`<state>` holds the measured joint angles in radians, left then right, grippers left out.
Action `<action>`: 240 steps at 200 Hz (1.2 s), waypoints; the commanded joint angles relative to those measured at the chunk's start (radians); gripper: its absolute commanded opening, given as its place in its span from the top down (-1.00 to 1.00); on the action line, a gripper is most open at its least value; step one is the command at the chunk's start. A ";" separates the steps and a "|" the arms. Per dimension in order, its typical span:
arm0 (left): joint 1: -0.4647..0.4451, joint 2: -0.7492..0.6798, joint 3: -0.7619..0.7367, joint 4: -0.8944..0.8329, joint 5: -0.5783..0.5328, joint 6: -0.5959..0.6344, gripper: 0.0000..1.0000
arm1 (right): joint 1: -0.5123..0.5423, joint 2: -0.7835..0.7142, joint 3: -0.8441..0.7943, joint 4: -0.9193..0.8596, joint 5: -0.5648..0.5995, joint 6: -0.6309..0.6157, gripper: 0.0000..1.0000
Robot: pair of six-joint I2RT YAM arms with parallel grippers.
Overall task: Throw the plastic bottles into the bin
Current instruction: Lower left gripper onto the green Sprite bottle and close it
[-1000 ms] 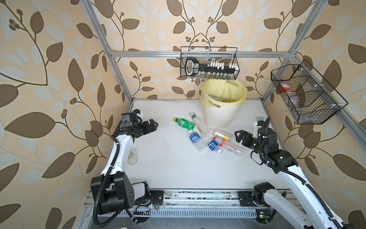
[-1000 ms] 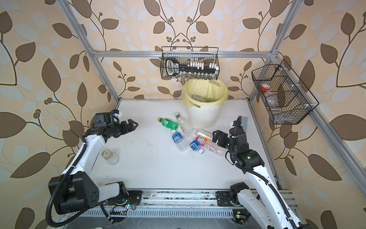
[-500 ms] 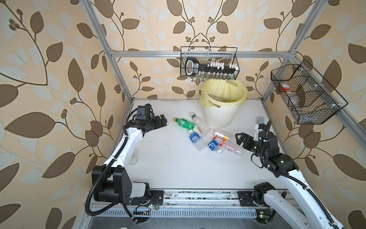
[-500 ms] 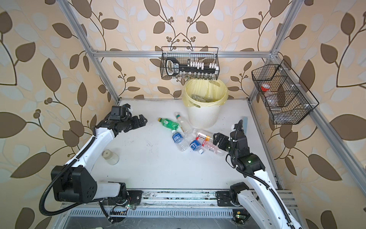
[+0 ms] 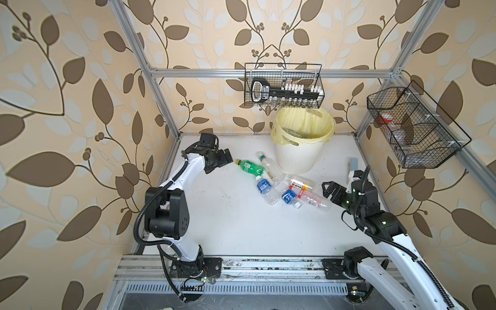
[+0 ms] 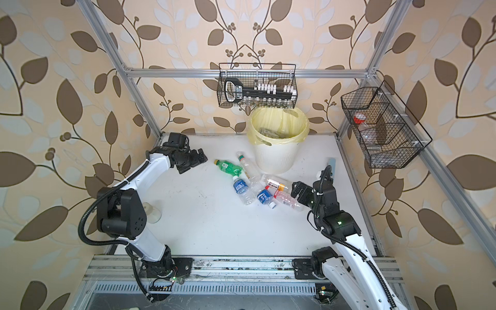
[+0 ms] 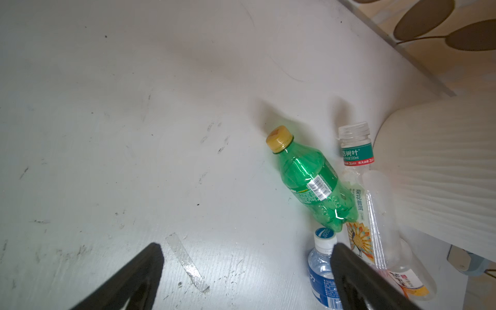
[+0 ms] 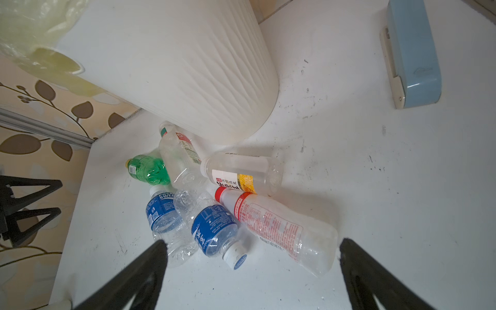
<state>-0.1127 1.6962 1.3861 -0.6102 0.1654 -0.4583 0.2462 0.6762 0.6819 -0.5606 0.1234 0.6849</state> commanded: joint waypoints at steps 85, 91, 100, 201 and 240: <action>-0.084 0.179 0.204 -0.081 -0.004 -0.073 -0.98 | -0.006 -0.003 -0.027 -0.028 0.026 0.007 -1.00; -0.087 0.188 0.217 -0.083 -0.012 -0.071 -0.98 | -0.005 -0.003 -0.031 -0.032 0.032 0.011 -1.00; -0.090 0.199 0.226 -0.078 -0.012 -0.071 -0.98 | -0.007 -0.010 -0.036 -0.031 0.038 0.012 -1.00; -0.142 0.303 0.302 -0.073 -0.003 -0.137 -0.98 | -0.024 0.004 -0.047 -0.021 0.044 0.018 -1.00; -0.172 0.323 0.315 -0.070 -0.021 -0.169 -0.98 | -0.030 0.006 -0.052 -0.016 0.051 0.017 -1.00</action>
<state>-0.2646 2.0117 1.6497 -0.6708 0.1528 -0.5877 0.2241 0.6838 0.6483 -0.5804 0.1505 0.6918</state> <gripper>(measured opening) 0.989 0.999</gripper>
